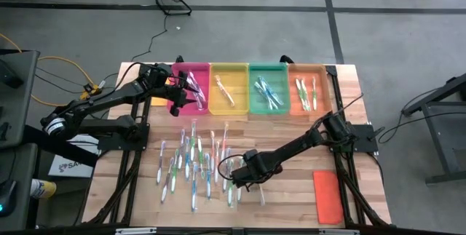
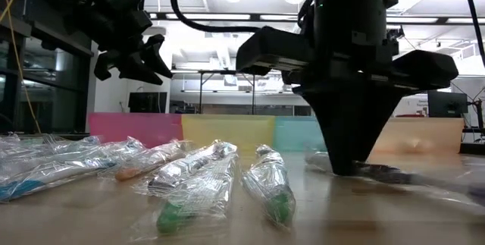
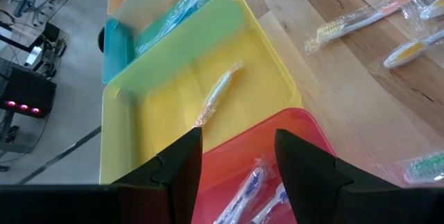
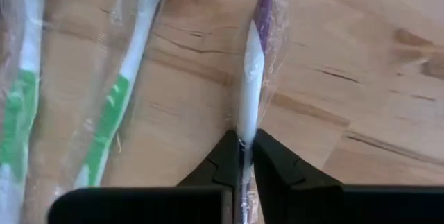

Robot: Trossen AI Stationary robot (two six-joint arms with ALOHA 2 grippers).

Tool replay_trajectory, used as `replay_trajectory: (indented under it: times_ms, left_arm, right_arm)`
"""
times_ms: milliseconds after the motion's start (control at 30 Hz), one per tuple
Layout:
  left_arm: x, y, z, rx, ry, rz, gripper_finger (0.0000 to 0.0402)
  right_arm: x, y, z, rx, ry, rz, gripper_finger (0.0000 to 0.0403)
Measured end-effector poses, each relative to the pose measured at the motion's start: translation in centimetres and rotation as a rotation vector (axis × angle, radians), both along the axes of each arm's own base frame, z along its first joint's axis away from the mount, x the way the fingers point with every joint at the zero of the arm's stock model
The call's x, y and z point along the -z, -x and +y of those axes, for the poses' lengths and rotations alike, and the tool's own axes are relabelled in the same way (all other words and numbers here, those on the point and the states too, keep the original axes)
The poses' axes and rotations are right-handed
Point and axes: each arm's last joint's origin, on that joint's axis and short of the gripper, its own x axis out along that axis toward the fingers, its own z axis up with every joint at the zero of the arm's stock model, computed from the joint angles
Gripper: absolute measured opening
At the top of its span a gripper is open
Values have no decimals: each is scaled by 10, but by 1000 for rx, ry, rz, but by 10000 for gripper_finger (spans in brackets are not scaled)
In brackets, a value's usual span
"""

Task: Pick & Place Toothbrushes
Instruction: Put the purple toothbrush into the pink bin

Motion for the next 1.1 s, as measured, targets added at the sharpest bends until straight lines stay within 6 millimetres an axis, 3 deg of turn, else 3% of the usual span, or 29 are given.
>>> replay_trajectory:
  times_ms: [133, 300, 433, 600, 867, 1100]
  left_arm:
    - [0, 0, 0, -11, 18, -5, 175]
    - [-2, -3, 3, -49, 63, -50, 175]
    - [1, -13, 10, -94, 118, -104, 175]
    - [11, -35, 17, -70, 174, -163, 175]
    - [16, -80, 2, 149, 148, -357, 175]
    - [11, -99, -16, 187, 141, -475, 175]
  right_arm:
    - [-5, 15, -6, -28, 66, 122, 18]
    - [-33, 34, -17, -69, 235, 190, 17]
    - [-58, 45, -28, -102, 355, 137, 17]
    - [-77, 79, -49, -82, 480, 5, 17]
    - [-69, 132, -90, -64, 695, -334, 17]
    - [-60, 139, -122, -139, 873, -538, 17]
